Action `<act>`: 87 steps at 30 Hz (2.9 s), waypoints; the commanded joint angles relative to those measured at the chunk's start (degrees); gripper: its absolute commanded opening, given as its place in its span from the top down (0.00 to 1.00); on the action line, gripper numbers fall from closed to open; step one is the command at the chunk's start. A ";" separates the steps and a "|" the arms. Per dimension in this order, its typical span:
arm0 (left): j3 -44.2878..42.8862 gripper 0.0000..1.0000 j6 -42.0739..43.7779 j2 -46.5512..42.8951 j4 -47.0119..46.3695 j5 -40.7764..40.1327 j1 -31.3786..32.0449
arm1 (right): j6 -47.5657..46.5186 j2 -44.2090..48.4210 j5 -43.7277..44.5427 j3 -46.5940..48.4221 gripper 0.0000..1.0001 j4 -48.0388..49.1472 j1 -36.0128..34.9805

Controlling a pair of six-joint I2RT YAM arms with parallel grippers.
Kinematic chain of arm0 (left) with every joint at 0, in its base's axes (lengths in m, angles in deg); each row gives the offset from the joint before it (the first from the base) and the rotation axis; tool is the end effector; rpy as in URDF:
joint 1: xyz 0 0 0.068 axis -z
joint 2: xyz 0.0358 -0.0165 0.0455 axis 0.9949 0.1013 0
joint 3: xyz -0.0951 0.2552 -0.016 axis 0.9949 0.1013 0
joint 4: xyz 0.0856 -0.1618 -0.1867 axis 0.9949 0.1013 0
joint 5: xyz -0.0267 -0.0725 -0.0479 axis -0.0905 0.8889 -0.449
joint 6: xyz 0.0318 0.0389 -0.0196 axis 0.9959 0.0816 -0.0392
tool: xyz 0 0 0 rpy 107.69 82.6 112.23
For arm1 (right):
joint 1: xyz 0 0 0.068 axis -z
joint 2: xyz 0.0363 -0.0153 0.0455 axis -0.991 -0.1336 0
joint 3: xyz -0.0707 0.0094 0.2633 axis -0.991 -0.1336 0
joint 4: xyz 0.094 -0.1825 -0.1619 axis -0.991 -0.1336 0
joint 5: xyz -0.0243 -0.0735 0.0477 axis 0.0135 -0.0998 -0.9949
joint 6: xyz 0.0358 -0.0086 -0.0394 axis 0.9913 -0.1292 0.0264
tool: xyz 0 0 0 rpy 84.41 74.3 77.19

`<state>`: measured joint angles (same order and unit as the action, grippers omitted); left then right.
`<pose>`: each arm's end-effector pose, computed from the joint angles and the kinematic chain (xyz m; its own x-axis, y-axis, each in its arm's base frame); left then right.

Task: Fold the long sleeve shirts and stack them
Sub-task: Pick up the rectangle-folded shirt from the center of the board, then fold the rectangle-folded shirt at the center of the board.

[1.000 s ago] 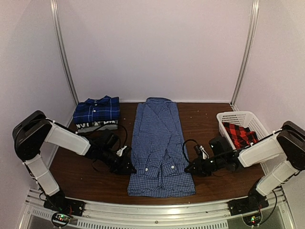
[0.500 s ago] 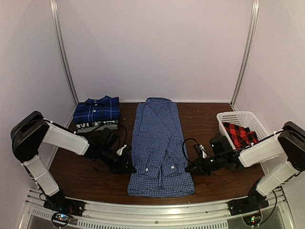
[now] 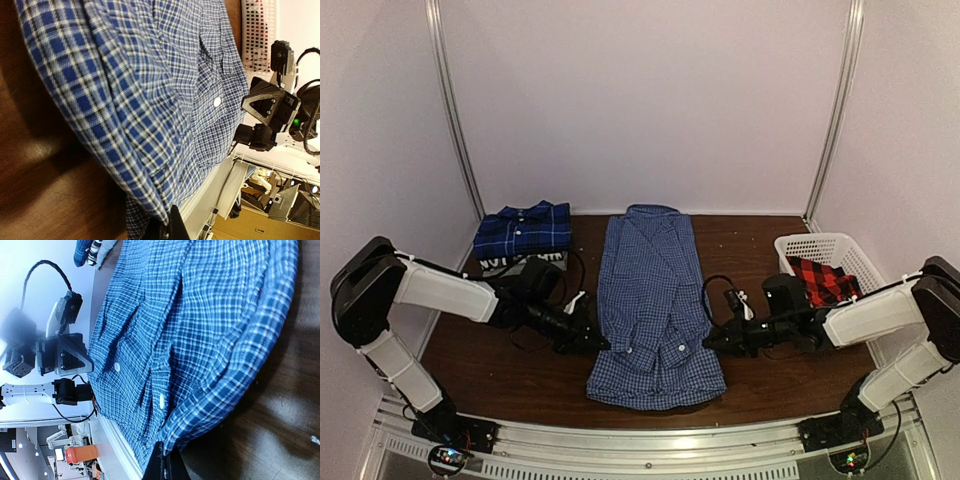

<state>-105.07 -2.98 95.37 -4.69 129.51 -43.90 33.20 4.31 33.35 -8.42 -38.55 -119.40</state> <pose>0.2084 -0.2079 0.1462 -0.9952 0.0069 0.0974 -0.0766 0.5632 -0.8228 0.1799 0.1655 0.1388 -0.9897 0.0158 -0.1423 -0.1195 0.4563 0.8818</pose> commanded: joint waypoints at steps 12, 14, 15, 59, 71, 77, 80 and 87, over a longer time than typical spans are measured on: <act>-1.99 1.00 -18.41 3.61 -22.21 7.37 -8.37 | 2.06 -6.55 -1.35 11.23 1.00 8.86 7.64; -2.68 1.00 -21.87 5.35 -26.34 7.26 -9.66 | 2.81 -9.17 -1.54 12.55 1.00 10.83 9.06; -3.15 1.00 -22.95 6.16 -27.49 6.96 -10.34 | 3.31 -10.33 -1.68 13.13 1.00 12.35 9.84; -14.74 0.29 8.67 8.16 -0.83 0.00 -16.17 | -20.63 -14.29 9.05 25.61 0.41 -13.10 11.34; -13.33 0.31 9.92 7.11 1.83 -4.11 -8.80 | -19.05 -12.74 11.03 20.87 0.40 -12.84 6.62; -14.90 0.44 8.74 8.22 1.82 -3.86 -7.51 | -16.61 -13.86 11.12 21.07 0.44 -10.98 5.25; -15.50 0.60 7.76 8.68 1.44 -3.26 -7.47 | -15.86 -14.65 10.57 21.68 0.48 -10.12 5.19; -18.21 0.76 1.31 11.08 -4.17 -1.57 -8.82 | -16.24 -17.83 11.27 29.27 0.72 -11.61 5.66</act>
<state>-120.61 3.14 104.35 -2.42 126.36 -51.59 16.90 -11.28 43.58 15.23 -50.84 -114.15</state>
